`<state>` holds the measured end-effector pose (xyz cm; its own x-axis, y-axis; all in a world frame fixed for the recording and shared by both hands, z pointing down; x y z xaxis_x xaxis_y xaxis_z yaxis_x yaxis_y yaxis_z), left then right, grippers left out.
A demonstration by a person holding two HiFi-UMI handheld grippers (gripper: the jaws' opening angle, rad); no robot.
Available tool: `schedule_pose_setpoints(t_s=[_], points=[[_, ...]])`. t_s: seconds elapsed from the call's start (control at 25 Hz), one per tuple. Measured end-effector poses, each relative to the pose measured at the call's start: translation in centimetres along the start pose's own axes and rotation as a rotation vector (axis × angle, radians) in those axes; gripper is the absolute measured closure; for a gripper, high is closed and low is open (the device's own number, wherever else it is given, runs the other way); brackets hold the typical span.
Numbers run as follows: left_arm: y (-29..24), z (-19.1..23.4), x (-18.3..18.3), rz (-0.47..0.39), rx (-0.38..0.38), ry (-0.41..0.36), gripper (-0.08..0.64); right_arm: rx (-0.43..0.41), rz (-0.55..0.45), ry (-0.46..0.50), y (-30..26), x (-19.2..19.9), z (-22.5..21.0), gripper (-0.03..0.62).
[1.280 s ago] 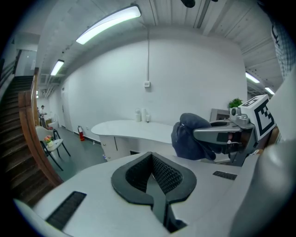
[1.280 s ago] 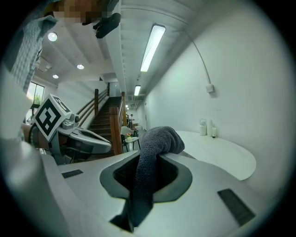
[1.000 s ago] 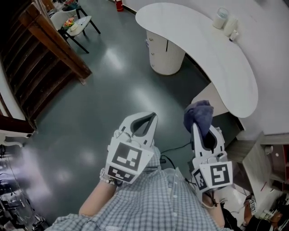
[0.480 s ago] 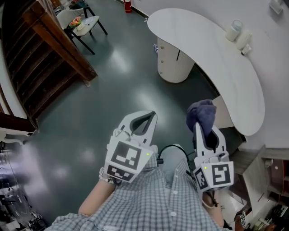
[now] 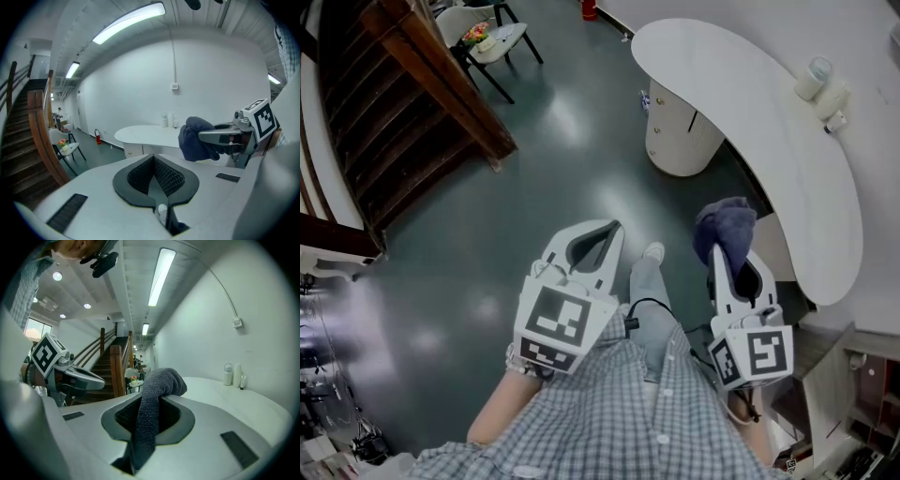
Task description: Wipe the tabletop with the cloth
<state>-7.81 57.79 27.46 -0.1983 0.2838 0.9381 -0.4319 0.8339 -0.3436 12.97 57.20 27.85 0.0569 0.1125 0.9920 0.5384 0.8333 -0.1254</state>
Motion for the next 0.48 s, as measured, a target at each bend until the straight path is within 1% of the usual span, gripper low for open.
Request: schedule_pose_setpoints(t_s=[0.24, 0.48], points=[[-2.4, 2.3, -0.3, 0.022, -0.008, 0.000, 0.555, -0.029, -0.007, -0.013, -4.5, -0.2, -1.0, 0.539], [-7.5, 4.4, -2.2, 0.020, 0.006, -0.001, 0.555, -0.012, -0.003, -0.028, -8.6, -0.5, -4.4, 0.538]])
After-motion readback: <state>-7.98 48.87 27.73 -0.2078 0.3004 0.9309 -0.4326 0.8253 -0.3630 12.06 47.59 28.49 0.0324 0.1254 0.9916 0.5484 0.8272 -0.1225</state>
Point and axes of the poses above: the fingertips, and each gripper's own axes: y backward along the fingers, z to its left, x out of its underside, the point moved 7 cm from there along y, backward along the fingers, and after that the axes turned 6 degrees about -z, right-handed, at the moved point
